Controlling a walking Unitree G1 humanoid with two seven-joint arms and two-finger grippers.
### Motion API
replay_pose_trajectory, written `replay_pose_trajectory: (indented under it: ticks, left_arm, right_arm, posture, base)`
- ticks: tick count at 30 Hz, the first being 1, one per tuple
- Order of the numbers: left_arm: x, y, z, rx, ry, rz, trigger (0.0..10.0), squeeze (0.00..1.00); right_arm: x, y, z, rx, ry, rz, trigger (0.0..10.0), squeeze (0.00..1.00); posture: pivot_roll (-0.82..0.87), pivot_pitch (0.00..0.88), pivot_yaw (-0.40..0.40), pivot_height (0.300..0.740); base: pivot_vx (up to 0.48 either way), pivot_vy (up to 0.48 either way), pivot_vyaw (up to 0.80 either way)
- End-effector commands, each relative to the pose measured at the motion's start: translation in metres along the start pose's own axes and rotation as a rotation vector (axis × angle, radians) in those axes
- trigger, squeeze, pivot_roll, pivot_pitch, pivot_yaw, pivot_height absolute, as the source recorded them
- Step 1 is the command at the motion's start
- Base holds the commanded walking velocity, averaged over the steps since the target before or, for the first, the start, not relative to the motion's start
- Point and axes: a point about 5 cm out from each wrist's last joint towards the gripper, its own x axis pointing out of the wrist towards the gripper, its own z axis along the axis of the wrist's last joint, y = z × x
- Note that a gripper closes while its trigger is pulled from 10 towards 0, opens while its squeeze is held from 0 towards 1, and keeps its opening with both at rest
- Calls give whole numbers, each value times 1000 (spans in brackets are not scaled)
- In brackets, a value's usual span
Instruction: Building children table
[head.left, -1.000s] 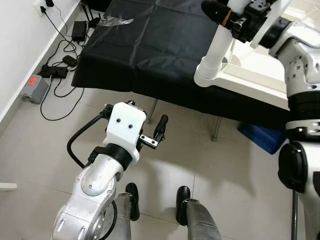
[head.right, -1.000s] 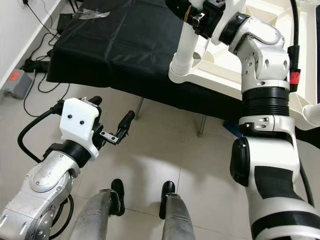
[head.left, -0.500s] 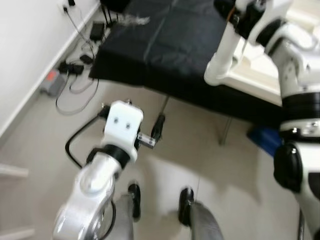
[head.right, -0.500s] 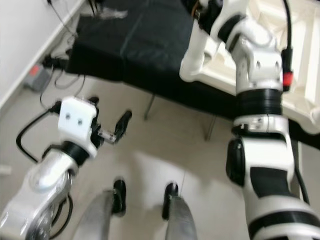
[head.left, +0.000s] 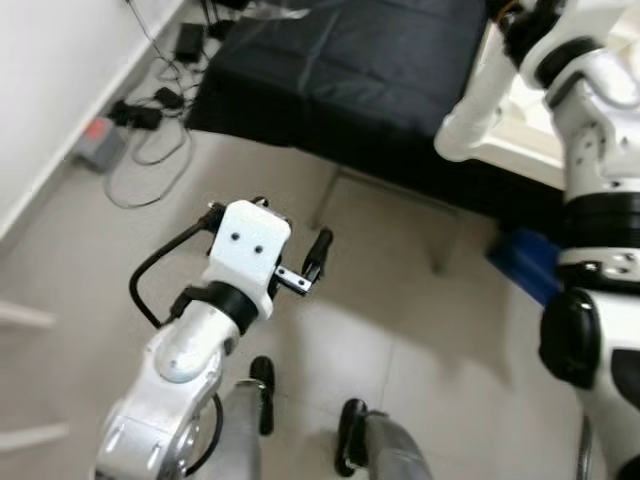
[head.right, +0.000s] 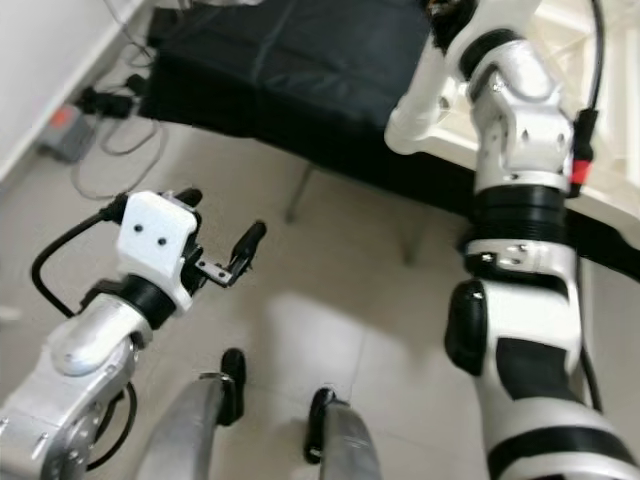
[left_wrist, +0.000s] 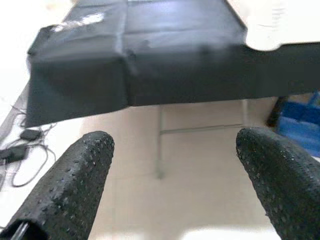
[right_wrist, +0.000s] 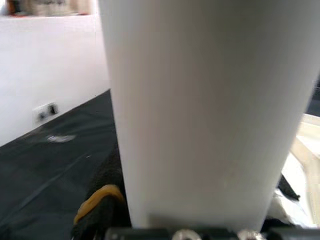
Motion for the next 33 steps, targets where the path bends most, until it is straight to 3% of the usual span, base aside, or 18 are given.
replay_pose_trajectory:
  ticks: [1,13,17,22,28,33]
  left_arm:
    - [-2,-4,-1,-4,3,-19,10000,0]
    - [-2,-4,-1,-1,0,-15,10000,0]
    - [-1,-4,0,0,-3,-15,10000,0]
    - [-1,-1,1,2,-6,-9,10000,0]
    - [0,0,1,7,-9,-8,10000,0]
    - [-1,1,1,5,-5,-1,10000,0]
  right_arm:
    - [-9,-4,-62,28,260,-105,10000,0]
    - [-3,10,-60,60,243,-257,10000,0]
    - [-3,15,-58,36,215,-387,10000,0]
    - [-3,19,-57,6,198,-457,10000,0]
    - [-7,30,-64,-1,200,-504,10000,0]
    - [-14,29,-71,15,213,-642,10000,0]
  posture:
    - [167,414,-48,740]
    - [164,418,-50,740]
    - [165,420,-49,740]
    - [167,422,-48,740]
    - [170,423,-50,740]
    - [172,427,-52,740]
  base:
    - [0,0,0]
    - [0,0,0]
    - [0,0,0]
    - [0,0,0]
    - [0,0,0]
    - [0,0,0]
